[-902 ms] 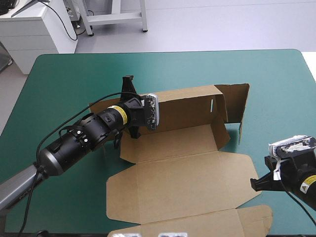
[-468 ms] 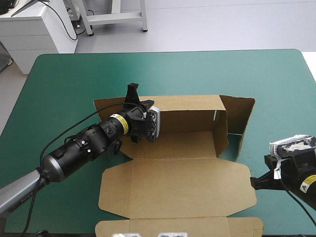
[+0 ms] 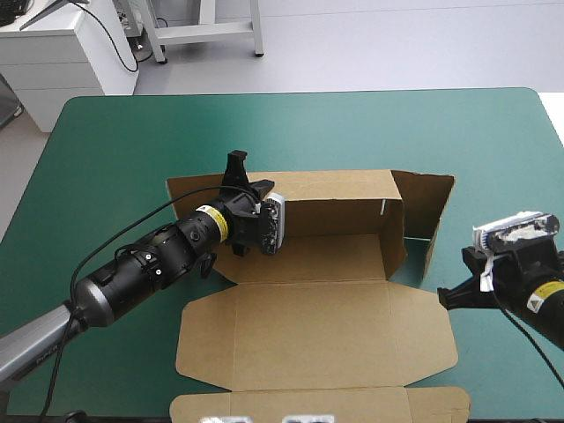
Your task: Fold the box
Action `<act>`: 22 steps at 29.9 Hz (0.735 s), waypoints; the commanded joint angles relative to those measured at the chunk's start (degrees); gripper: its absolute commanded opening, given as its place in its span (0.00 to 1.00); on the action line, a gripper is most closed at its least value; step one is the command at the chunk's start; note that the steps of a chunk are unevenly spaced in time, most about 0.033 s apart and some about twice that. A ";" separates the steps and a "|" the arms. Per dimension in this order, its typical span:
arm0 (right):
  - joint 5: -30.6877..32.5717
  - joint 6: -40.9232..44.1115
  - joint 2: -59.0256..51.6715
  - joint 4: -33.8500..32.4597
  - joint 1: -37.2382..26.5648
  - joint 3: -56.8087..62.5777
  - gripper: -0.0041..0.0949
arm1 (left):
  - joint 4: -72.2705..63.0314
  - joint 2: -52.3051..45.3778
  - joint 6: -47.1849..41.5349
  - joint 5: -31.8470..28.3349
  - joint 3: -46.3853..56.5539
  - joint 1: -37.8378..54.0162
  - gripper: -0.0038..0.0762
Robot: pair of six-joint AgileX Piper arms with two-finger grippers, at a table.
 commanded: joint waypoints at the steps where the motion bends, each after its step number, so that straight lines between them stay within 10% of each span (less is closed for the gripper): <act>1: -3.49 -0.85 4.96 0.77 -0.34 -6.52 0.02 | 0.54 -1.82 -1.65 -0.42 -1.34 -0.26 0.04; 22: 6.42 -0.14 46.41 1.74 -0.34 -48.32 0.02 | 0.54 -1.82 -6.62 2.68 -1.34 4.29 0.04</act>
